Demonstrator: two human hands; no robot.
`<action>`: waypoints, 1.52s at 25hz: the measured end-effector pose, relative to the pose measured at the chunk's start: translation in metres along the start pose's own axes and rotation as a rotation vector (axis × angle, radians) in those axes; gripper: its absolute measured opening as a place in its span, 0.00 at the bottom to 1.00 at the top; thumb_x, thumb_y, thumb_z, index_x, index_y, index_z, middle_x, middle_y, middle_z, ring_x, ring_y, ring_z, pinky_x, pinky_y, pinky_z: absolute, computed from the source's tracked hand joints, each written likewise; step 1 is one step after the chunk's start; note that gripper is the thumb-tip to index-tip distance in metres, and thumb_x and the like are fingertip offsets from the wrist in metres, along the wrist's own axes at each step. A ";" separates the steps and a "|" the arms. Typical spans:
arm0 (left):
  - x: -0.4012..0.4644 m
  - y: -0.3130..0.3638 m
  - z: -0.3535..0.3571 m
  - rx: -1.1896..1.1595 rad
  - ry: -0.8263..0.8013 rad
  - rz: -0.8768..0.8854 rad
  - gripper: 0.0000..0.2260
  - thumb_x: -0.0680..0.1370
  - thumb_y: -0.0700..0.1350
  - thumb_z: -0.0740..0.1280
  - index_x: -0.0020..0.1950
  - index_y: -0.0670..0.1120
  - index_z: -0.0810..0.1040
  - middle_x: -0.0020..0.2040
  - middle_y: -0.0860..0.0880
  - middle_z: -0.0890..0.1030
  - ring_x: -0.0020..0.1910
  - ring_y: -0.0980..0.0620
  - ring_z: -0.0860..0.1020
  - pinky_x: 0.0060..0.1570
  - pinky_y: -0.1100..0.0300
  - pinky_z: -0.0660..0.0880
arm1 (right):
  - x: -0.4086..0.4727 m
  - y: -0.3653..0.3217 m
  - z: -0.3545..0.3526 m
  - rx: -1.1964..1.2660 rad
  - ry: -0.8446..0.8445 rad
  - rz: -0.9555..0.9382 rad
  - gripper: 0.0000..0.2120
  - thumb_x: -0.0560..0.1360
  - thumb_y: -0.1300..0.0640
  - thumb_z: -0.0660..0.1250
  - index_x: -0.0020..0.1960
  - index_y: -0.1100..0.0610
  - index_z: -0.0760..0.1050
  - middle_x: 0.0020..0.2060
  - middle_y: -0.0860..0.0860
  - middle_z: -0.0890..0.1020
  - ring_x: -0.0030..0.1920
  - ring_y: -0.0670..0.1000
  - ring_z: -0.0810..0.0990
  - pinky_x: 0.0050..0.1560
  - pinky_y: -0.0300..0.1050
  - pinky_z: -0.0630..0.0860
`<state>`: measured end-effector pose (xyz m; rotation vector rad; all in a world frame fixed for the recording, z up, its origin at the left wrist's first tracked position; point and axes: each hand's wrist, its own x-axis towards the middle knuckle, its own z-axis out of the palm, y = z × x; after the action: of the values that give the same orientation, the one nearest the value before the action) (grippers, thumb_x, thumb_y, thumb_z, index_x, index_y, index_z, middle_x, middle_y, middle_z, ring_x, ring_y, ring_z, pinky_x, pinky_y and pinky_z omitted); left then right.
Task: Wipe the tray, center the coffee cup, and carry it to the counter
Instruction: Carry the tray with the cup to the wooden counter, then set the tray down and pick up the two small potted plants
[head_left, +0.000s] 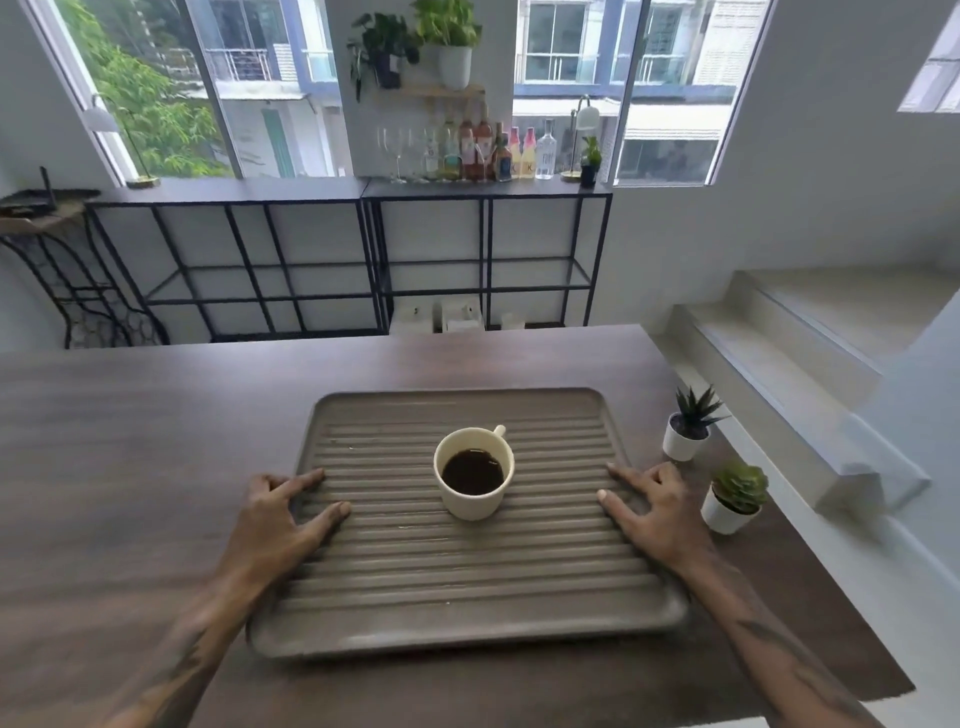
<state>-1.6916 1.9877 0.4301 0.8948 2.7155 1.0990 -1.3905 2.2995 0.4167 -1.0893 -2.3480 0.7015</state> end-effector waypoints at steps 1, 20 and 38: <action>0.004 -0.003 0.007 -0.002 -0.019 -0.004 0.26 0.67 0.51 0.78 0.64 0.46 0.80 0.52 0.44 0.71 0.48 0.47 0.75 0.55 0.56 0.72 | 0.003 0.004 0.005 -0.016 0.007 -0.016 0.20 0.70 0.48 0.75 0.61 0.51 0.81 0.43 0.53 0.71 0.42 0.51 0.76 0.50 0.39 0.71; 0.011 -0.015 0.042 0.497 0.039 0.110 0.30 0.70 0.67 0.58 0.62 0.51 0.79 0.52 0.40 0.75 0.51 0.36 0.77 0.44 0.45 0.79 | 0.024 0.021 0.024 -0.229 -0.073 -0.047 0.23 0.74 0.38 0.63 0.66 0.45 0.75 0.45 0.50 0.68 0.40 0.51 0.77 0.43 0.49 0.81; 0.010 -0.003 0.031 0.484 -0.040 0.031 0.33 0.68 0.69 0.57 0.64 0.52 0.78 0.57 0.41 0.75 0.56 0.37 0.76 0.52 0.44 0.77 | 0.022 0.012 0.017 -0.295 -0.093 -0.056 0.28 0.73 0.33 0.56 0.67 0.44 0.73 0.53 0.49 0.66 0.46 0.51 0.77 0.46 0.50 0.81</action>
<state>-1.6920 2.0106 0.4065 0.9978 2.9920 0.4151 -1.4066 2.3189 0.3999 -1.1260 -2.6110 0.4008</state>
